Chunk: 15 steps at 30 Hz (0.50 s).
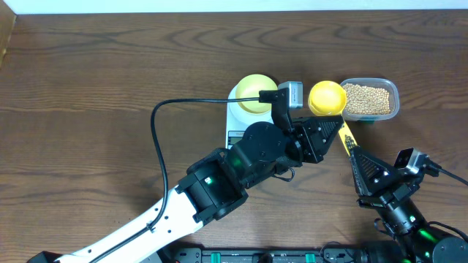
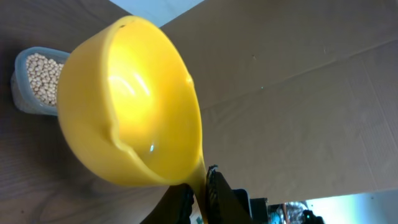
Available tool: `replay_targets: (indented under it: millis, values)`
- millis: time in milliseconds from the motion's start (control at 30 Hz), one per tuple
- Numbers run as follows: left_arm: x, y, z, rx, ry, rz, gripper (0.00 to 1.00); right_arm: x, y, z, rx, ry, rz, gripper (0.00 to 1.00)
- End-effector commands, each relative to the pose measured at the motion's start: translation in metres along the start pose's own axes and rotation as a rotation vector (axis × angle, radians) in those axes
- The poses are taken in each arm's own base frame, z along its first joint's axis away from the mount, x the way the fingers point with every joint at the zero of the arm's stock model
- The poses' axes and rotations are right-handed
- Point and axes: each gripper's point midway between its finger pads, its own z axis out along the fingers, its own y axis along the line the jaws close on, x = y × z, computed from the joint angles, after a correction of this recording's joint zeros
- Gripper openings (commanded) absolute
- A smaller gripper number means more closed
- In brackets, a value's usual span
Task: Scoop item into bowl and weigh 50g on scale
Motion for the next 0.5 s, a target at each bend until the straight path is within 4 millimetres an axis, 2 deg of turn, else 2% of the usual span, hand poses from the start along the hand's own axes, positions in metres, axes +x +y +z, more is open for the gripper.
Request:
replay_targets:
  millis: [0, 133, 200, 267, 333, 467]
  values:
    - [-0.0072, 0.0064, 0.0015, -0.022, -0.031, 0.008, 0.08, 0.0031, 0.0057, -0.001, -0.014, 0.01, -0.024, 0.01]
    - [-0.007, 0.0062, 0.0014, -0.022, -0.031, 0.008, 0.08, 0.0036, 0.0056, -0.001, -0.013, 0.013, -0.024, 0.02]
    - [-0.0064, 0.0059, 0.0014, -0.02, -0.027, 0.008, 0.21, 0.0035, 0.0056, -0.001, -0.013, 0.012, -0.024, 0.02]
    - [-0.0062, 0.0059, 0.0014, -0.02, -0.026, 0.008, 0.29, 0.0035, 0.0056, -0.001, -0.013, 0.012, -0.023, 0.02]
    - [-0.0045, 0.005, 0.0016, -0.014, -0.016, 0.008, 0.45, 0.0036, 0.0057, -0.001, -0.014, 0.013, -0.024, 0.02]
    - [-0.0024, 0.0037, 0.0015, -0.007, -0.004, 0.008, 0.45, 0.0039, 0.0056, -0.001, -0.013, 0.015, -0.024, 0.01]
